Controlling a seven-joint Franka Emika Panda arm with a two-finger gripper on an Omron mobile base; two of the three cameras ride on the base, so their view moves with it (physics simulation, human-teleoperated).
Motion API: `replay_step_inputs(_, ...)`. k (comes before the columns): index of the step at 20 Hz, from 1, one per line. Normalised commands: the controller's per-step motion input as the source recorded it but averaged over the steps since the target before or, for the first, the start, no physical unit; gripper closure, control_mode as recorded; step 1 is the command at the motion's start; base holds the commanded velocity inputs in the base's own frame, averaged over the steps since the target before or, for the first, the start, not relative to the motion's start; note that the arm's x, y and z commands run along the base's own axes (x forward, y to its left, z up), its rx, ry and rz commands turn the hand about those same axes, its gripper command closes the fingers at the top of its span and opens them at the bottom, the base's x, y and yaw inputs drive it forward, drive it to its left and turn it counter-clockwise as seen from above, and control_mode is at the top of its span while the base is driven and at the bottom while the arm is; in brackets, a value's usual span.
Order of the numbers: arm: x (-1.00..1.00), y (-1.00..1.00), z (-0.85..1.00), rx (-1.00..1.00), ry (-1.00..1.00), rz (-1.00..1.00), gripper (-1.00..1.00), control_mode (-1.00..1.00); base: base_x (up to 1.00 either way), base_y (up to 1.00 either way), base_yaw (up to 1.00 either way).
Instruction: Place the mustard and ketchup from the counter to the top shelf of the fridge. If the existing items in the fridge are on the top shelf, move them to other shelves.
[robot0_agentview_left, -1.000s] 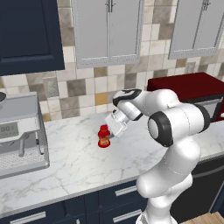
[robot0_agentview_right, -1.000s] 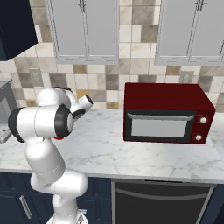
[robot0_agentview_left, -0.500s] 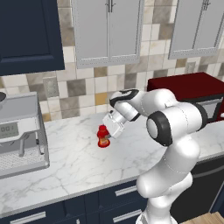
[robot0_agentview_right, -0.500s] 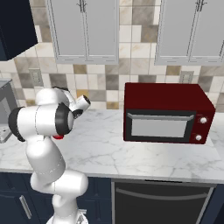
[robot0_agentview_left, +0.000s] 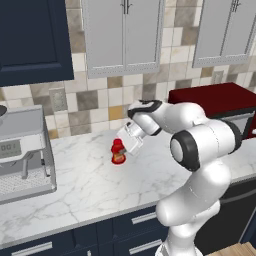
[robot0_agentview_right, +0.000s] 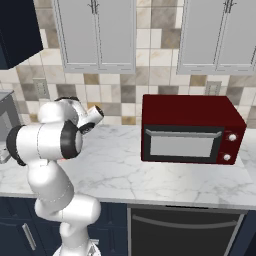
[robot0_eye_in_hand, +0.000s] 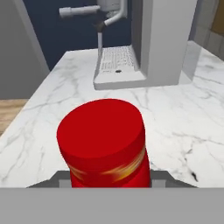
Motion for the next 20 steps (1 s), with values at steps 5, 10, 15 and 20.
replay_step_inputs(5,-0.59,-0.07,1.0,0.01,-0.07,-0.06,1.0,-1.0,0.0,0.0,0.0)
replay_step_inputs(10,-0.87,-0.22,1.0,-0.04,-0.01,-0.03,1.0,-1.0,0.0,0.0,0.0)
replay_step_inputs(15,-0.97,0.0,1.0,-0.13,-0.01,0.01,1.0,-1.0,0.0,0.0,0.0)
replay_step_inputs(20,-0.8,-0.22,1.0,-0.03,-0.04,0.0,1.0,-1.0,0.0,0.0,0.0)
